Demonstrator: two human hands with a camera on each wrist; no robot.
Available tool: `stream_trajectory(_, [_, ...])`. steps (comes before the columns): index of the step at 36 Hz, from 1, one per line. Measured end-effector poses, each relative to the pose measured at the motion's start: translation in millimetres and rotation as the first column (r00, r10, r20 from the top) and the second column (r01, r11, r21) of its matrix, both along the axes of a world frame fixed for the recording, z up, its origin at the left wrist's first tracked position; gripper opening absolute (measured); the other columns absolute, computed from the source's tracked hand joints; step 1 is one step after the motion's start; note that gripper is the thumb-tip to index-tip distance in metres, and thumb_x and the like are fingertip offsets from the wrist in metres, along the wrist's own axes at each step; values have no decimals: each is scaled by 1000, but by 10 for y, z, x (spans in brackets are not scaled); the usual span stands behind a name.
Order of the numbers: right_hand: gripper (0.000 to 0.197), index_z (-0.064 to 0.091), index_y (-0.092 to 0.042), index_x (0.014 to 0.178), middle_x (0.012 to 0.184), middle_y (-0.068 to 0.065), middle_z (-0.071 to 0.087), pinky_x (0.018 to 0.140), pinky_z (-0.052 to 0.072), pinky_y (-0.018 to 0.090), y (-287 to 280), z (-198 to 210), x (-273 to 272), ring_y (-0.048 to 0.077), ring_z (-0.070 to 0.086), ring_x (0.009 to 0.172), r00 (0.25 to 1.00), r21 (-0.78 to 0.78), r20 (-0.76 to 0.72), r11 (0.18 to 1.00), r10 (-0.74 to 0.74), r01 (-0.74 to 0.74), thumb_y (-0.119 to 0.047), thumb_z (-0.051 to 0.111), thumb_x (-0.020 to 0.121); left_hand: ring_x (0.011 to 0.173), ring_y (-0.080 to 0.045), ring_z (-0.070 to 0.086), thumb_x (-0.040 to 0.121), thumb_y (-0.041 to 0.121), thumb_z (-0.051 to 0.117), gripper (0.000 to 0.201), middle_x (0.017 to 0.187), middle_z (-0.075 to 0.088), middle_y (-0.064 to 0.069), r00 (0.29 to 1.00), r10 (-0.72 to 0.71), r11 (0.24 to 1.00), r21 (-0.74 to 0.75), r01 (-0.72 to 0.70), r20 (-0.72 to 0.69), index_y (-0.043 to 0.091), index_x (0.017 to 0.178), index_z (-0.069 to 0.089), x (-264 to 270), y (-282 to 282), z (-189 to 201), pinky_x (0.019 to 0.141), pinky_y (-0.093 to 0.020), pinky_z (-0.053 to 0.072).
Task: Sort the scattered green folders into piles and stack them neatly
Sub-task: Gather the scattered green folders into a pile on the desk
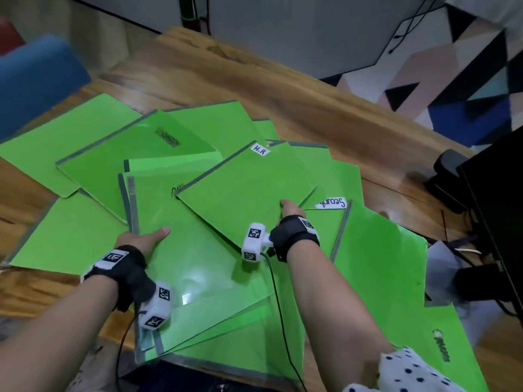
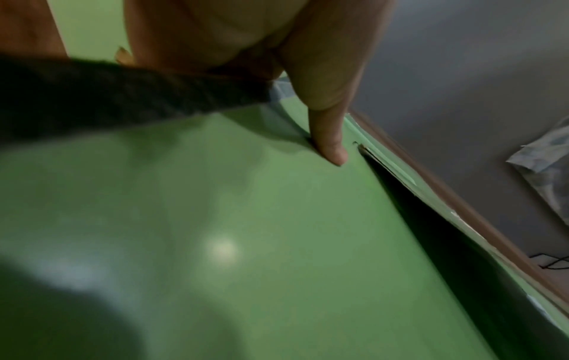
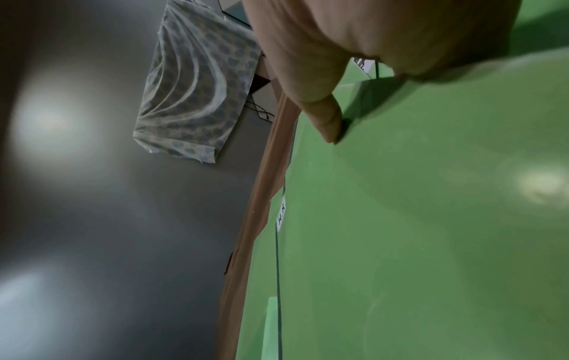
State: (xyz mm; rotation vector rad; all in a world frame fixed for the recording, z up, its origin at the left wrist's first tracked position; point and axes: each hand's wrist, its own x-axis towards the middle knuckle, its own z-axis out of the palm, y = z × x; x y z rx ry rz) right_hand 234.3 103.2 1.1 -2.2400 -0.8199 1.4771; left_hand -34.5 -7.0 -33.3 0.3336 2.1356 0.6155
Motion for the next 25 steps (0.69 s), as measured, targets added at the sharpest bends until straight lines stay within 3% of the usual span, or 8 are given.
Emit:
stream_trajectory(3, [57, 46, -13, 128, 105, 10, 58, 77, 46, 30, -112, 34, 30, 27, 58, 91, 861, 28, 316, 903, 398, -428, -7, 56, 72, 112, -39, 52, 73, 44, 75, 91, 125, 51, -25, 1000, -15, 1000, 15, 15, 4, -8, 136, 35, 3, -16, -15, 90, -45, 46])
stream_trajectory(6, [40, 48, -14, 109, 94, 8, 55, 68, 44, 29, -197, 79, 59, 29, 58, 86, 731, 8, 463, 822, 502, -569, -8, 57, 70, 117, -40, 49, 71, 45, 75, 95, 131, 48, -26, 1000, -5, 999, 40, 5, 1, -7, 138, 32, 13, -48, -33, 94, -47, 43])
stream_trajectory(9, [47, 46, -14, 121, 112, 10, 56, 75, 46, 31, -78, -10, 117, 30, 58, 97, 829, -2, 349, 884, 438, -467, -9, 57, 76, 118, -41, 48, 71, 44, 76, 95, 132, 47, -25, 1000, 6, 998, 68, -6, -5, -6, 138, 32, 18, -68, -45, 96, -48, 41])
stream_trajectory(12, [54, 45, -12, 135, 131, 11, 53, 93, 43, 34, 37, -45, 99, 29, 54, 112, 988, -70, 53, 987, 146, -142, -41, 54, 90, 118, -41, 48, 68, 45, 77, 98, 132, 48, -24, 1000, 31, 996, 89, -31, 3, -3, 139, 31, 24, -84, -61, 98, -51, 42])
stream_trajectory(14, [62, 47, -9, 134, 121, 13, 58, 94, 45, 37, 127, -101, 111, 29, 56, 105, 999, -69, -37, 998, 4, -7, -49, 55, 88, 118, -42, 48, 67, 46, 78, 100, 132, 48, -24, 999, 50, 994, 95, -51, 15, -2, 140, 31, 28, -95, -74, 99, -53, 41])
stream_trajectory(17, [53, 49, -3, 132, 107, 12, 59, 76, 46, 31, 154, -44, 82, 24, 55, 87, 998, -4, 18, 998, -67, 67, -37, 56, 93, 120, -41, 46, 64, 49, 79, 103, 134, 47, -22, 998, 61, 993, 98, -64, 32, 1, 141, 30, 42, -103, -66, 100, -55, 39])
stream_trajectory(20, [52, 35, -5, 145, 145, 13, 43, 90, 43, 28, 210, 40, 56, 27, 52, 122, 983, 194, 13, 965, -182, 176, -15, 52, 96, 121, -40, 46, 65, 50, 78, 102, 135, 47, -21, 999, 37, 994, 100, -40, 38, 2, 141, 30, 79, -95, -42, 102, -54, 37])
stream_trajectory(25, [55, 31, -9, 147, 151, 11, 35, 106, 39, 38, 255, 477, 179, 28, 41, 135, 938, 494, 130, 841, -321, 219, -11, 52, 96, 119, -39, 48, 71, 46, 76, 94, 132, 49, -24, 999, -35, 995, 92, 33, 24, -4, 138, 33, 212, -61, 39, 103, -48, 37])
